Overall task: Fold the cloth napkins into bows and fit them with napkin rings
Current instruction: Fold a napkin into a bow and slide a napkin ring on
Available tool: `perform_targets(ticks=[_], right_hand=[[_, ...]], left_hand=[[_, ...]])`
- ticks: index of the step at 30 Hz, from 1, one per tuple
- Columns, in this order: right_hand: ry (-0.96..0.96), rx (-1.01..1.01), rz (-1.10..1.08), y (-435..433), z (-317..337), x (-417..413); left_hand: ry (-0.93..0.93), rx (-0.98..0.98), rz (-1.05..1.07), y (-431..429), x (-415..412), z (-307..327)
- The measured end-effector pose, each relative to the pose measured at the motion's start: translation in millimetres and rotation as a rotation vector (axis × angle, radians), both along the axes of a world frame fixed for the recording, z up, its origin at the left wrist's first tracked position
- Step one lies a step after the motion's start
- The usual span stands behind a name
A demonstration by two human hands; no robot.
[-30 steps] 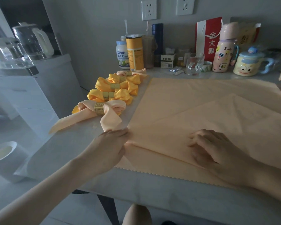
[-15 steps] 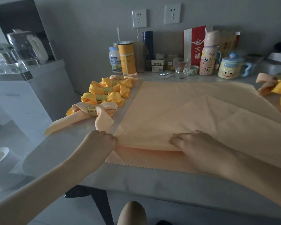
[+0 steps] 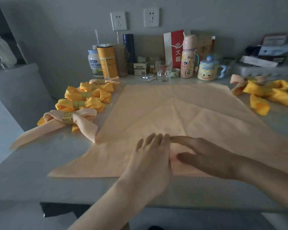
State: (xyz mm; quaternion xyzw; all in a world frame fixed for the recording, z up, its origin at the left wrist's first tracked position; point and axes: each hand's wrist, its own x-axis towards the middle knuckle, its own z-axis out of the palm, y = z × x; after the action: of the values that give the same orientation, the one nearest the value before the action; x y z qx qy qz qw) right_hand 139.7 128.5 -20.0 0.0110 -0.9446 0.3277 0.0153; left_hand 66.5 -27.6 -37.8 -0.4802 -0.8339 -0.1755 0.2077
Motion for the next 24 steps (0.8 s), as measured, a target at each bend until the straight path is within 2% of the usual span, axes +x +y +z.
perform_targets(ticks=[1,3,6,9,15,21,24], right_hand=[[0.049,-0.001,-0.079,13.8,-0.7,5.3],[0.11,0.138,-0.216,37.8,-7.3,15.0],[0.174,0.4,-0.274,60.8,-33.0,22.7],[0.117,0.446,-0.138,60.3,-42.8,19.9],[-0.115,0.516,-0.176,82.4,-38.8,38.6],[-0.248,0.494,-0.362,135.2,-30.1,90.5],[-0.349,0.444,-0.558,167.0,-24.8,120.9]], left_hand=[[-0.081,0.021,-0.012,18.9,1.4,-2.6],[-0.224,-0.011,-0.022,51.7,6.8,-1.3],[-0.389,-0.238,-0.025,80.0,14.3,-5.2],[-0.353,-0.358,-0.015,82.9,15.8,-17.8],[-0.267,-0.492,0.031,86.0,20.5,-25.3],[-0.289,-0.511,0.061,92.6,20.2,-28.9],[-0.271,-0.546,0.054,93.0,20.5,-27.9]])
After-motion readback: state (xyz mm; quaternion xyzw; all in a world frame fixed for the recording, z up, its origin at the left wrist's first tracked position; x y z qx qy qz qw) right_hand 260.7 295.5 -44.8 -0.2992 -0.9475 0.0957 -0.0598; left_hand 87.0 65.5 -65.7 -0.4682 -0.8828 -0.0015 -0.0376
